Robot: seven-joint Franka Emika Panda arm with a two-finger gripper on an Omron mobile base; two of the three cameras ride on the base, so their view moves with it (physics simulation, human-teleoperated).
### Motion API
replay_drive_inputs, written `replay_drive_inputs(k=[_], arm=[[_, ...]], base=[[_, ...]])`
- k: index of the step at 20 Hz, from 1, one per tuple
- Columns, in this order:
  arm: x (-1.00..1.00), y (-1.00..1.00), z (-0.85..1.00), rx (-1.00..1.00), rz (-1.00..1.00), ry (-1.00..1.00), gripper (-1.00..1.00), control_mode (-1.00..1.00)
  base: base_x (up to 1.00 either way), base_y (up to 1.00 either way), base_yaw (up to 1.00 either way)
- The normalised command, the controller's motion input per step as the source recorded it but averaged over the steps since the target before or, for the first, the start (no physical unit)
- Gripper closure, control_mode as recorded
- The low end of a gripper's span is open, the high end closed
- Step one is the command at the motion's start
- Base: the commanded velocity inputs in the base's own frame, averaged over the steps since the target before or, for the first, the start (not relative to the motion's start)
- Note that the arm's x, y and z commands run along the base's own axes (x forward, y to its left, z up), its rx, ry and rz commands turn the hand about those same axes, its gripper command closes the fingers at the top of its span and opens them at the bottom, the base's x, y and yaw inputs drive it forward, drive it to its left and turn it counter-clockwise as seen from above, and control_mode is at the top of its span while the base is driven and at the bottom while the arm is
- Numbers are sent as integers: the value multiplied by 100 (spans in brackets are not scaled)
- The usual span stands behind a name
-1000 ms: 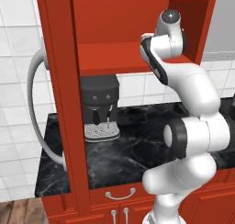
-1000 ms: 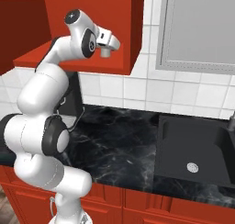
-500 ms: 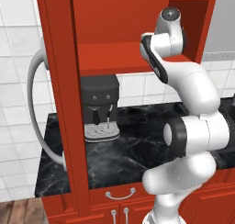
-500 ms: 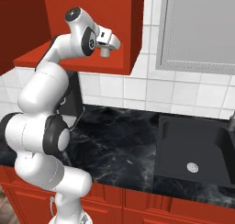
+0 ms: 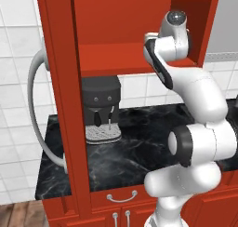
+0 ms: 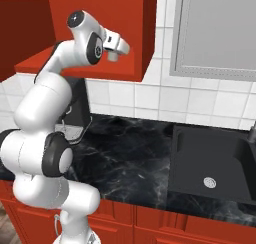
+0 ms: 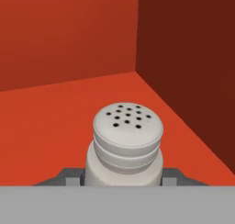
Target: Move the mustard and shaker from the cabinet to the dining counter.
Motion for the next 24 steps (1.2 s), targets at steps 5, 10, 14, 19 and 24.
replay_drive_inputs(k=[5, 10, 14, 19, 24], arm=[[-95, -4, -1, -2, 7, -22, 100, -100], [-100, -18, 9, 0, 18, -24, 100, -100], [-100, 0, 17, -10, 37, -4, 100, -100], [-100, 9, 1, -30, 52, 0, 100, -100], [-81, 2, 0, -31, 23, 12, 100, -100]], base=[[0, 0, 0], [0, 0, 0], [0, 0, 0], [0, 0, 0], [0, 0, 0]])
